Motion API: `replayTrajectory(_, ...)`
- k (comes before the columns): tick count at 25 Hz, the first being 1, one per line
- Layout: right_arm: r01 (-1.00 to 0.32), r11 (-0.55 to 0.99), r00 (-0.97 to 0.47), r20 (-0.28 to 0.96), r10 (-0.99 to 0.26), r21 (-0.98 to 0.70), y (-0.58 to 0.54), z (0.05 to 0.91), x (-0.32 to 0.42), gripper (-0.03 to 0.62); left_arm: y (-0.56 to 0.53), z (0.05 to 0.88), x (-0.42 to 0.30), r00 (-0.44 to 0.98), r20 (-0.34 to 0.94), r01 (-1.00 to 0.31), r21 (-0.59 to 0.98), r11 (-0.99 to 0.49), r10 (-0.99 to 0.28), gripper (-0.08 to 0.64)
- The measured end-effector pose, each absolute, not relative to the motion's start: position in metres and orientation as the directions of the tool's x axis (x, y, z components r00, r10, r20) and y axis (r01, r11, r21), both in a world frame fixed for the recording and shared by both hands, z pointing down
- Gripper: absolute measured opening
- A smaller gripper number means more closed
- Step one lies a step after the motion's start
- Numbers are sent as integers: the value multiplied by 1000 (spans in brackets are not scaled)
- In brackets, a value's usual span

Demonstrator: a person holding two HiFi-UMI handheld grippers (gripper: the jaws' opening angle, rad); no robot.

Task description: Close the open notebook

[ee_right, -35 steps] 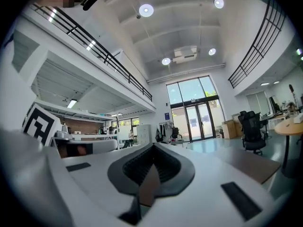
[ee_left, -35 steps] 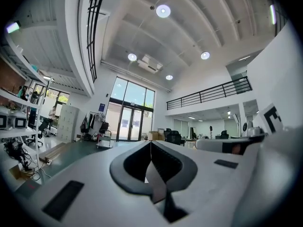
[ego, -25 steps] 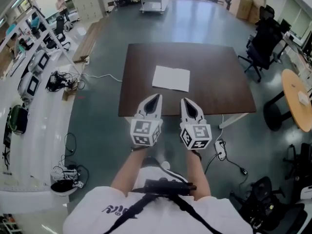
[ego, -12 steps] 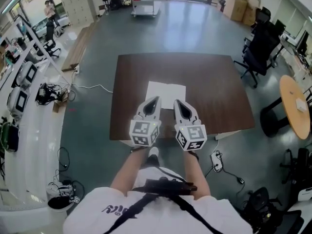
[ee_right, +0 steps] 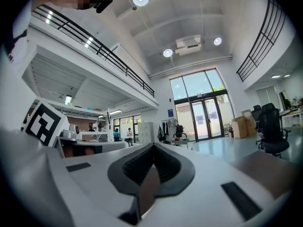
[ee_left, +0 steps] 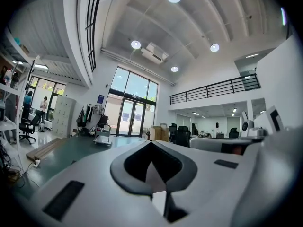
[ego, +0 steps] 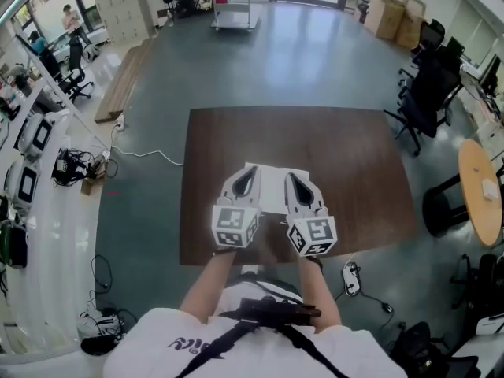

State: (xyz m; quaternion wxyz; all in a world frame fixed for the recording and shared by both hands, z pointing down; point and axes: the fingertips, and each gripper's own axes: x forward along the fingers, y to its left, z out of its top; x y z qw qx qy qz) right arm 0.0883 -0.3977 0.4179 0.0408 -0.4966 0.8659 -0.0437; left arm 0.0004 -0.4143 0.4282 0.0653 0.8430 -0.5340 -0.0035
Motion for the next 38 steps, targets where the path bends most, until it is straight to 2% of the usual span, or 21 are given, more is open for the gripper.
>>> replayTrajectory(5,-871,466,-475,22,-880,-155,-428,441,105,-9,-439,455,1,435,101,-897,140,-420,-895,6)
replayTrajectory(18,-830,538,-556,141,-819,-147,-475,481,88,-9,-463,547,-51,340,287,-930,246,-274,-895,8)
replayTrajectory(25,-813,551,-581,197,-790,-189,-485,510,91,-9,-451,608,-79,406,407,-900,336,-279,-819,11)
replayTrajectory(26,-810,550,-585,206,-784,-204,-485,515,91,-9,-448,617,-81,424,423,-890,359,-282,-801,34)
replayTrajectory(27,-807,548,-588,216,-779,-218,-485,520,92,-9,-446,626,-83,443,442,-880,379,-285,-780,89)
replayTrajectory(34,-806,532,-591,291,-752,-260,-487,563,103,-8,-423,709,-79,582,582,-811,462,-358,-568,275)
replayTrajectory(38,-804,532,-594,326,-736,-264,-486,583,105,-8,-417,750,-70,622,622,-783,485,-390,-476,293)
